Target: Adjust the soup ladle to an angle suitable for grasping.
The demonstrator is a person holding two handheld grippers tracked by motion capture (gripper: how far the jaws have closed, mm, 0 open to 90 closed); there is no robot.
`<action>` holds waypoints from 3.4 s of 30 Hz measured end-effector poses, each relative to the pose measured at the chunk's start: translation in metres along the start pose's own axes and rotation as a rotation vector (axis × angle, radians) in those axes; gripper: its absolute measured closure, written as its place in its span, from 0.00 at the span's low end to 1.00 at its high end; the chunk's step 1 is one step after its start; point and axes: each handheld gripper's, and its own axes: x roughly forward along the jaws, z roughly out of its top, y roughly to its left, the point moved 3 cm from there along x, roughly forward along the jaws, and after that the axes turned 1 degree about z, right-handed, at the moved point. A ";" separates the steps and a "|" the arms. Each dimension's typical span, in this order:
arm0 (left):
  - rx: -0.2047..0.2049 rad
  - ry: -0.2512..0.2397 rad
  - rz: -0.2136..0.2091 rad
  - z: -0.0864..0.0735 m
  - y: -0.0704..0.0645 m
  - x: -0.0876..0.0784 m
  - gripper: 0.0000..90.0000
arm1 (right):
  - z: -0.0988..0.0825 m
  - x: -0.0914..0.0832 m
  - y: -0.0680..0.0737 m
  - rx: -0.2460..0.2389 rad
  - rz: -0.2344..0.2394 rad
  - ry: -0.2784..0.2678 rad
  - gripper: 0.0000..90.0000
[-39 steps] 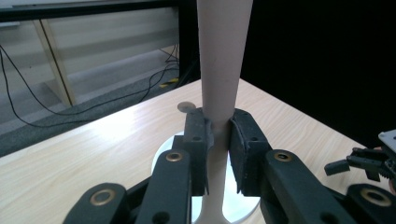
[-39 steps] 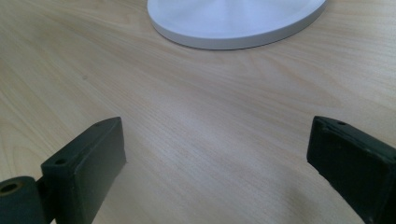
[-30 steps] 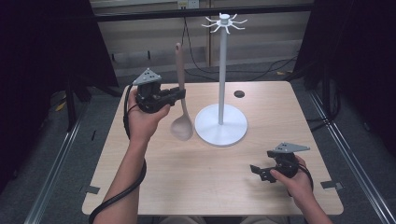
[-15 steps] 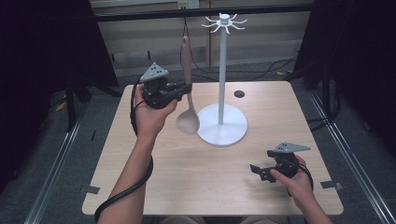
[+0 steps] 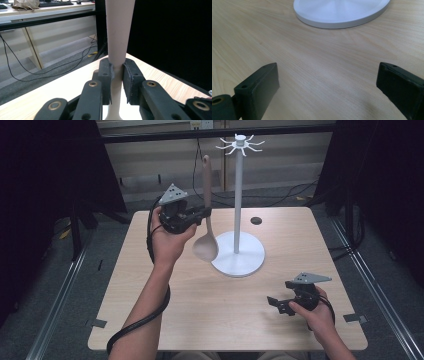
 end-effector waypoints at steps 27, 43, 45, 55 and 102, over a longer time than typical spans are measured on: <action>0.034 0.013 0.009 0.011 -0.013 0.024 0.87 | 0.001 0.000 0.002 -0.004 0.005 -0.003 0.05; 0.023 0.029 0.015 0.013 -0.012 0.034 0.87 | 0.002 0.000 0.002 -0.011 0.007 -0.003 0.05; 0.024 0.029 0.013 0.014 -0.012 0.035 0.87 | 0.002 0.000 0.002 -0.010 0.007 -0.004 0.05; 0.020 0.033 0.011 0.016 -0.012 0.041 0.87 | 0.002 -0.001 0.001 -0.011 0.006 -0.009 0.05; -0.003 -0.027 0.020 0.007 -0.015 0.059 0.86 | 0.002 -0.002 0.001 -0.010 0.010 -0.006 0.05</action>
